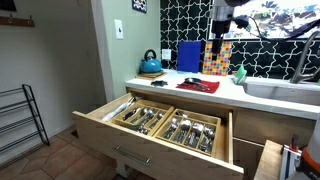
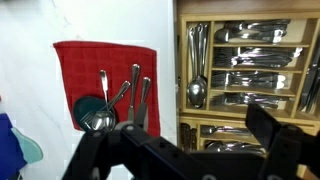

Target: Put the spoon in the drawer

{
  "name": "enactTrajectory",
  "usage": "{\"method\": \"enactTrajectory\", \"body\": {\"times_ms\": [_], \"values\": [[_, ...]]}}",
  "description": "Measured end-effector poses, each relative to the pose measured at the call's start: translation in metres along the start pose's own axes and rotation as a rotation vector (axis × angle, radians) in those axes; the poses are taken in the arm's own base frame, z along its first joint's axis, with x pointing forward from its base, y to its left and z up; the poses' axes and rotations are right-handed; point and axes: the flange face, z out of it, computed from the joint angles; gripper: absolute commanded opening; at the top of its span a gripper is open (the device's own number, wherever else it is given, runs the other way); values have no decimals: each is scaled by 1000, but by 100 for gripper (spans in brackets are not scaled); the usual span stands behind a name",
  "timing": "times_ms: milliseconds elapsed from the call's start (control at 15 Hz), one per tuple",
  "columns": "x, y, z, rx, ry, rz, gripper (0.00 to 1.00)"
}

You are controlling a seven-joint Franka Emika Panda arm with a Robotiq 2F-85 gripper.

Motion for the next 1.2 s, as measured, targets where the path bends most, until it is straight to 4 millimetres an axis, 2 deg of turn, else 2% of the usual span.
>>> {"method": "enactTrajectory", "body": {"times_ms": [133,333,667,800,1200], "values": [[1,27,17,-5,58,-69,100],[-7,59,48,1,85,-160,100],[-29,96,92,49,50,-264,100],[-31,99,96,52,38,-263,100],[-26,95,91,42,42,-273,100]]}}
